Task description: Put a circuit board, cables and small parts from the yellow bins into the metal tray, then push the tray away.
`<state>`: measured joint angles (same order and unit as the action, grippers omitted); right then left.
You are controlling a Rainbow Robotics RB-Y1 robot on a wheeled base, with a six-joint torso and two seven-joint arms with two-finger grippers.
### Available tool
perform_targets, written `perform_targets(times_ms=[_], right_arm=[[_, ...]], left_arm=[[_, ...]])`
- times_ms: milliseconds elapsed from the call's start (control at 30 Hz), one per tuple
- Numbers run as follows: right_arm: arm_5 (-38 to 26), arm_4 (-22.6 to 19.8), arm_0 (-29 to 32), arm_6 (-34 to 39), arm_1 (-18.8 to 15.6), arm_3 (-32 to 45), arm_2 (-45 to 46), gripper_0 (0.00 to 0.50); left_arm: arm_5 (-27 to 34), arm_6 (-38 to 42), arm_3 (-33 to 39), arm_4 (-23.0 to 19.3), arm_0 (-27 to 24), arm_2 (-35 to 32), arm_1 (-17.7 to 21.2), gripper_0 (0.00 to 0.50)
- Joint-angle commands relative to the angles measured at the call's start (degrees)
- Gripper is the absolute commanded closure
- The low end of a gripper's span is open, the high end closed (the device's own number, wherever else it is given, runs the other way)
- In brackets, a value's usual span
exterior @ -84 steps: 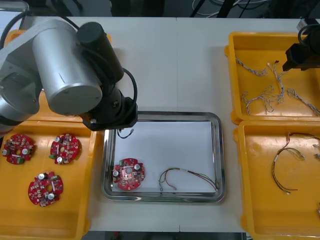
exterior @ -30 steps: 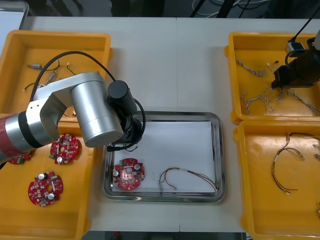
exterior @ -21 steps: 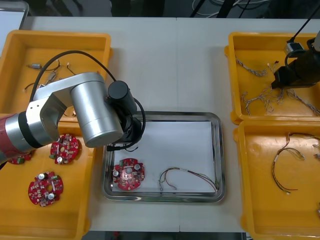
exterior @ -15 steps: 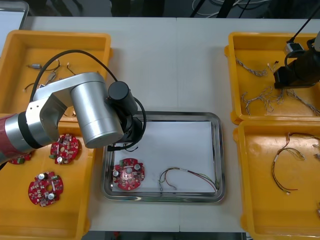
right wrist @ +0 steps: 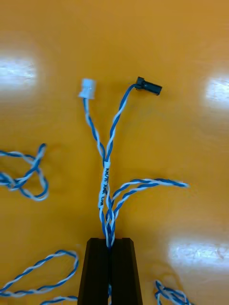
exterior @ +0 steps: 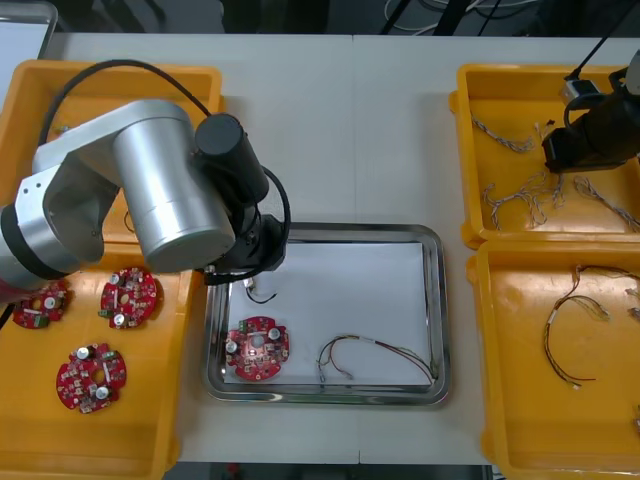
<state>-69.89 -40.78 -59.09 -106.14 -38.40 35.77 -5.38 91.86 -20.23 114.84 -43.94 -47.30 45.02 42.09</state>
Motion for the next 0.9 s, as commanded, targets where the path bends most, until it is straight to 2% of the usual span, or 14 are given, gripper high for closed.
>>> perform_targets(times_ms=[33, 333, 600, 900], right_arm=[[-4.29, 1.14, 0.73, -0.38, -1.59, 5.09, 3.09, 0.5], [-13.96, 3.16, 0.73, 0.15, -3.52, 14.41, 6.96, 0.5], [-25.12, 4.57, 0.81, 0.41, -4.14, 24.96, 8.81, 0.5], [-37.07, 5.18, 0.81, 0.94, -4.31, 35.86, 9.77, 0.5]], left_arm=[[3.24, 3.26, 4.25, -3.08, 0.63, -5.64, -0.07, 0.0], [7.46, 1.24, 4.87, -10.37, -1.22, -12.94, 1.95, 0.0], [7.81, 0.71, 3.55, -12.84, -1.39, -16.8, 3.71, 0.0], [7.9, -8.51, -2.6, -16.79, -3.5, -18.91, 5.9, 0.0]])
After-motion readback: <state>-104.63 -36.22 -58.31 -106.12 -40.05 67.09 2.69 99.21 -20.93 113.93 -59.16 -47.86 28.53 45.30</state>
